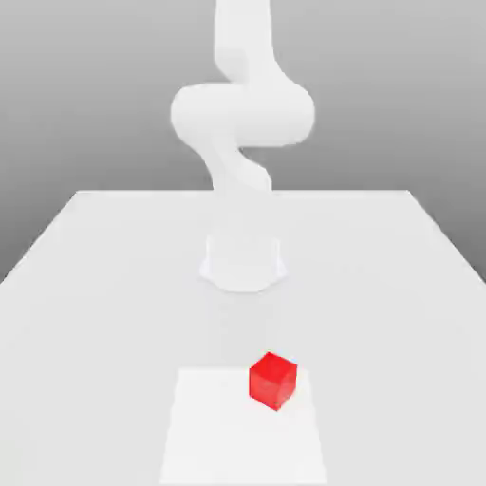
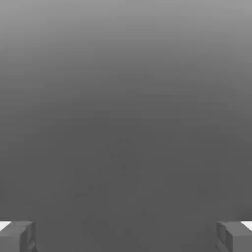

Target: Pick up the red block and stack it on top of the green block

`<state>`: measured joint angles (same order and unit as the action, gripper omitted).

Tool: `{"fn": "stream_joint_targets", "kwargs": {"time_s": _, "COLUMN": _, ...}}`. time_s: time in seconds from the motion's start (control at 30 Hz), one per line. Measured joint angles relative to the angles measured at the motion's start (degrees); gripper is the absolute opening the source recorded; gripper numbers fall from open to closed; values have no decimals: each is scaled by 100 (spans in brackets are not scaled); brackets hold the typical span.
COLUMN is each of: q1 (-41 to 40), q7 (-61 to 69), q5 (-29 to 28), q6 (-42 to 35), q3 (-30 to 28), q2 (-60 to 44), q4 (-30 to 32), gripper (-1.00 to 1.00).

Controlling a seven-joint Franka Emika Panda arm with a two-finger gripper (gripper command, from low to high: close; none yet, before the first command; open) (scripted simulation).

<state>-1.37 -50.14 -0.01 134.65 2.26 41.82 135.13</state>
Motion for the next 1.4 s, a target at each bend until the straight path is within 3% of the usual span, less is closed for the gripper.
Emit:
{"fn": "stream_joint_targets", "kwargs": {"time_s": 0.57, "q1": -695, "q7": -3537, "q5": 187, "q6": 2450, "q3": 1309, "q2": -3590, "q4": 2704, "gripper": 0}}
{"fn": "stream_joint_targets", "kwargs": {"time_s": 0.7, "q1": -706, "q7": -4094, "q5": -222, "q6": 3087, "q3": 1238, "q2": -4399, "q4": 2787, "gripper": 0}}
{"fn": "stream_joint_targets", "kwargs": {"time_s": 0.87, "q1": -190, "q7": -4715, "q5": -1059, "q6": 3805, "q3": 519, "q2": -5275, "q4": 2672, "gripper": 0}}
{"fn": "stream_joint_targets", "kwargs": {"time_s": 0.9, "q1": -116, "q7": -4794, "q5": -1172, "q6": 3898, "q3": 415, "q2": -5391, "q4": 2657, "gripper": -100}}
{"fn": "stream_joint_targets", "kwargs": {"time_s": 1.13, "q1": -107, "q7": -4800, "q5": -1176, "q6": 3910, "q3": 408, "q2": -5391, "q4": 2657, "gripper": -100}}
{"fn": "stream_joint_targets", "kwargs": {"time_s": 1.4, "q1": -332, "q7": -3932, "q5": 29, "q6": 2864, "q3": 955, "q2": -4127, "q4": 2849, "gripper": -100}}
